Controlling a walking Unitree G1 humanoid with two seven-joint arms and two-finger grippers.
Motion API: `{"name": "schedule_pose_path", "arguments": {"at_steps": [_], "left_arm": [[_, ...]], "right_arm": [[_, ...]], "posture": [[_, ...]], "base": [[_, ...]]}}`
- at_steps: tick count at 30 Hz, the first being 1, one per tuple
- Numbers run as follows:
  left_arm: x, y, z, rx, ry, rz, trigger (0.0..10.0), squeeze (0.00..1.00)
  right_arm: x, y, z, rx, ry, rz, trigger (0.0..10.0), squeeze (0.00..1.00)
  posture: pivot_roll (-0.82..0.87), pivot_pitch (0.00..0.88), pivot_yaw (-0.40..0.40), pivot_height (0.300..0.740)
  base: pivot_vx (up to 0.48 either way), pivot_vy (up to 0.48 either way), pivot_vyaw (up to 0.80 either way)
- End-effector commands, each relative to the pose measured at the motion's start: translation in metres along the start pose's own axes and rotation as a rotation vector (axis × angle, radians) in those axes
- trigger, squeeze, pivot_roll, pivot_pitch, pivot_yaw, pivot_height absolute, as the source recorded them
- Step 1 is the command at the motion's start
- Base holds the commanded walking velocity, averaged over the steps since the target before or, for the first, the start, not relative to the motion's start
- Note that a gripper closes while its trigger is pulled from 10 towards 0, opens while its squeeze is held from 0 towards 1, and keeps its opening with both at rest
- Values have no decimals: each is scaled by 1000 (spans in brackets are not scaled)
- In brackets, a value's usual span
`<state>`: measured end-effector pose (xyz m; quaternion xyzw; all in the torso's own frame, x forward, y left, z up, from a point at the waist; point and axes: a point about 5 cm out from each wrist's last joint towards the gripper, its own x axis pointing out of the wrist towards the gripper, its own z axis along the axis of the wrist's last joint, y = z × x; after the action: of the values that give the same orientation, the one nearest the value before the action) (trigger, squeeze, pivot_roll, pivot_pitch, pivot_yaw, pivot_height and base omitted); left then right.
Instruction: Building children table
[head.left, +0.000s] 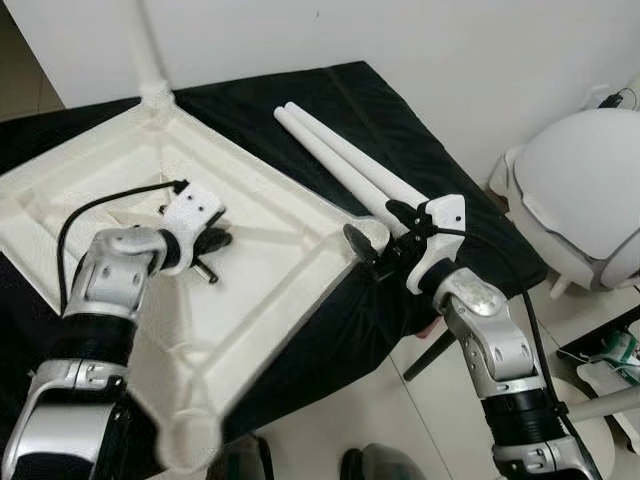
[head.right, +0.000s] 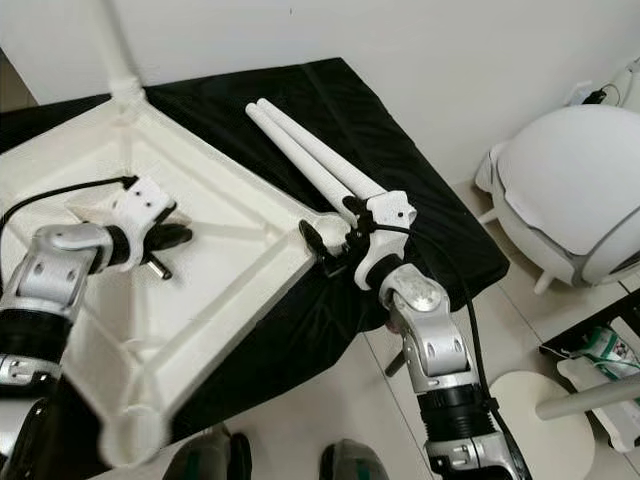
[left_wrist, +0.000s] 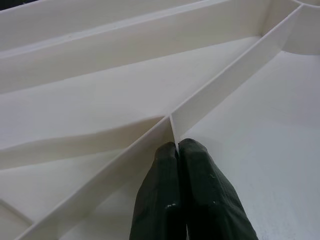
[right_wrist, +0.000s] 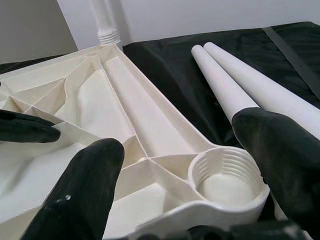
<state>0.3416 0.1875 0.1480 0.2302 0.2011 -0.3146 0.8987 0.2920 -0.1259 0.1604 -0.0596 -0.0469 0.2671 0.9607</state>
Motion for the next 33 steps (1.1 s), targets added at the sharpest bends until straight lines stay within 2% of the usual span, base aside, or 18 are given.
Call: {"name": "schedule_pose_path", "arguments": {"at_steps": [1,4,5,9,10,11,12,13,21,22,23,25,28,29,30,31,33], "left_arm": [[3,10,-7,4,30,292,10000,0],[6,11,-5,17,20,301,10000,0],[9,9,-4,22,10,279,10000,1000],[11,6,-1,44,-15,233,10000,1000],[9,3,2,84,-39,181,10000,1000],[9,3,2,84,-39,181,10000,1000],[8,2,3,104,-43,162,10000,0],[6,1,3,111,-49,134,10000,0],[-6,-3,18,86,-143,54,10000,0],[-12,-4,26,62,-190,46,10000,0],[-12,-4,26,62,-190,46,10000,0],[-28,-6,49,4,-331,25,10000,0],[-29,-6,51,1,-349,30,10000,0],[-34,-5,57,8,-368,39,10000,0],[-38,-5,62,15,-390,35,10000,0],[-42,-6,67,25,-406,29,10000,0],[-45,-6,70,36,-419,31,10000,0]], "right_arm": [[0,1,3,9,-10,1,10000,0],[0,0,4,31,-14,-18,10000,0],[0,0,4,40,-13,-31,10000,0],[0,-1,2,65,-4,-55,10000,0],[0,-6,2,93,3,-95,10000,443],[0,-6,2,93,3,-95,10000,443],[1,-8,2,101,3,-107,10000,953],[1,-9,3,107,0,-116,10000,1000],[3,-21,8,99,-15,-167,10000,1000],[4,-29,10,80,-16,-210,10000,1000],[4,-29,10,80,-16,-210,10000,1000],[7,-48,14,45,-18,-300,10000,1000],[7,-50,15,39,-16,-305,10000,1000],[8,-54,16,35,-18,-310,10000,698],[10,-56,18,34,-18,-309,10000,31],[12,-58,19,32,-19,-307,10000,0],[14,-60,20,27,-18,-304,10000,0]], "posture": [[-79,49,12,740],[-91,65,7,740],[-101,75,1,740],[-107,81,0,740],[-109,89,0,740],[-109,89,0,740],[-108,90,1,740],[-108,90,2,740],[-104,86,9,740],[-103,85,8,740],[-103,85,8,740],[-95,74,3,740],[-95,74,3,740],[-88,66,-5,740],[-83,60,-9,740],[-81,59,-11,740],[-78,53,-15,740]], "base": [[0,0,0],[0,0,0],[0,0,0],[0,0,0],[0,0,0],[0,0,0],[0,0,0],[0,0,0],[0,0,0],[0,0,0],[0,0,0],[0,0,0],[0,0,0],[0,0,0],[0,0,0],[0,0,0],[0,0,0]]}}
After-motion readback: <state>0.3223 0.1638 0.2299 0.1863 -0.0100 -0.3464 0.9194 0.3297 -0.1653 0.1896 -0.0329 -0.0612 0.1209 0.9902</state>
